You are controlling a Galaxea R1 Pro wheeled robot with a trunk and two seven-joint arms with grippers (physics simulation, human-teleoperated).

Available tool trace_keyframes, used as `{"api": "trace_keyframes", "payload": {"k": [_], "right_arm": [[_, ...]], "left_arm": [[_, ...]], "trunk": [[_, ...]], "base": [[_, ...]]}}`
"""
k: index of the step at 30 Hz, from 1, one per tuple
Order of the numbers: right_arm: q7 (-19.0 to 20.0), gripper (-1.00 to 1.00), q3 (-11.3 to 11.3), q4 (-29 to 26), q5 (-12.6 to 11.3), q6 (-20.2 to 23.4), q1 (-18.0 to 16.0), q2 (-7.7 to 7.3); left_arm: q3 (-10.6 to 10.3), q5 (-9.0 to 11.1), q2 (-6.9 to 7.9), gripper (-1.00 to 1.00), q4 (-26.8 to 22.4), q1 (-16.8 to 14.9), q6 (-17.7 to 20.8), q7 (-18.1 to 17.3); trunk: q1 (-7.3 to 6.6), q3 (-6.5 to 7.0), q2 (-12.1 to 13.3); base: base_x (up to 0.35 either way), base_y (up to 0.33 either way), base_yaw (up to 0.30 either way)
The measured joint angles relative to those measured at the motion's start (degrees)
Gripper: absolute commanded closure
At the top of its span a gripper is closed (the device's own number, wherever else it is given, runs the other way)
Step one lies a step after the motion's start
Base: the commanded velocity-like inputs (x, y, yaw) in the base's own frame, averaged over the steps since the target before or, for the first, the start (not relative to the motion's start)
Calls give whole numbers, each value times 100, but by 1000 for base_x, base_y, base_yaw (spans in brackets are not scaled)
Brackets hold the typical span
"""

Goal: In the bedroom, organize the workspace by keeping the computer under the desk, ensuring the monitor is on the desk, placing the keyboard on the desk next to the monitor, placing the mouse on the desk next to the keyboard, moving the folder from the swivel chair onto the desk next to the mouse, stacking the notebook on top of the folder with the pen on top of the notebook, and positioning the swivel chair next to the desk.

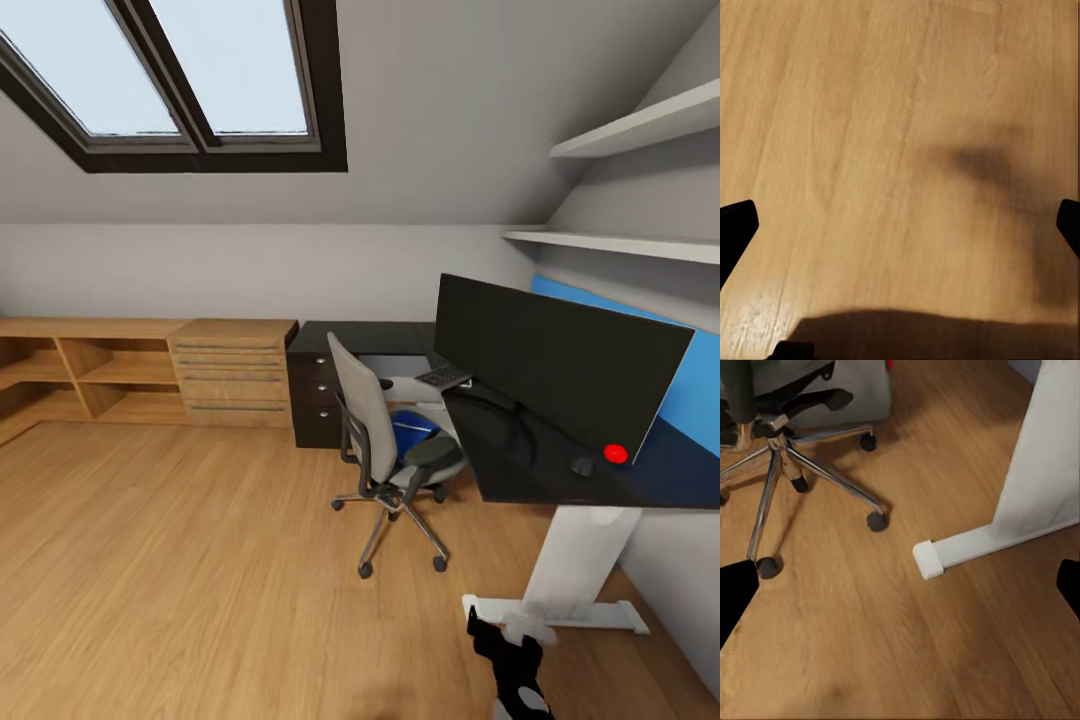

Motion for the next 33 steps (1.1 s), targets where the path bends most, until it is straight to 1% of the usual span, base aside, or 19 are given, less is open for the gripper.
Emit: {"api": "trace_keyframes", "payload": {"k": [2,3,4,6,7,9,11,14,19,22,24,26,27,29,30,33], "right_arm": [[-137,-100,4,-6,-1,170,-246,148],[-191,-100,1,-6,-5,238,-308,175],[-310,-100,4,-6,-5,385,-419,221],[-559,-100,6,-5,13,625,-646,311],[-609,-100,5,-5,14,662,-709,327],[-722,-100,6,-5,25,746,-914,367],[-759,-100,7,-9,29,774,-1020,381],[-778,-100,24,-26,43,780,-1101,391],[-751,-100,121,-157,91,760,-1150,389],[-675,-100,349,-359,217,754,-1159,385],[-661,-100,431,-409,300,751,-1160,384],[-647,-100,511,-454,447,743,-1161,386],[-642,-100,541,-473,544,733,-1163,385],[-637,-100,559,-484,618,719,-1171,379],[-633,-100,569,-489,667,694,-1188,372],[-629,-100,576,-494,717,613,-1224,357]], "left_arm": [[-1,0,-8,-100,-537,-1,383,7],[-1,0,-12,-100,-671,0,452,6],[-4,0,-17,-100,-903,0,577,5],[-10,0,-52,-100,-1340,-3,901,4],[-11,0,-66,-100,-1452,-3,1003,6],[-13,-1,-129,-100,-1867,-6,1363,10],[-13,-4,-156,-100,-2178,-7,1530,10],[-18,-2,-172,-100,-2513,-7,1636,0],[-14,5,-166,-100,-2724,-7,1691,-14],[3,11,-148,-100,-2775,-7,1632,-24],[10,10,-135,-100,-2776,-7,1566,-20],[24,12,-102,-100,-2756,-7,1447,-16],[30,13,-63,-100,-2724,-7,1377,-16],[34,17,-8,-100,-2684,-6,1317,-23],[36,19,51,-100,-2637,-4,1277,-28],[38,25,130,-100,-2490,-2,1232,-37]], "trunk": [[44,-35,-80],[66,-54,-120],[88,-71,-160],[132,-107,-240],[154,-125,-280],[198,-161,-361],[242,-197,-441],[308,-251,-561],[417,-341,-762],[483,-395,-882],[527,-431,-963],[571,-467,-1043],[593,-485,-1083],[637,-521,-1163],[659,-539,-1203],[725,-593,-1324]], "base": [[0,0,0],[0,0,0],[0,0,0],[0,0,0],[0,0,0],[0,0,0],[0,0,0],[0,0,0],[0,0,0],[0,0,0],[0,0,0],[0,0,0],[0,0,0],[0,0,0],[0,0,0],[0,0,0]]}}
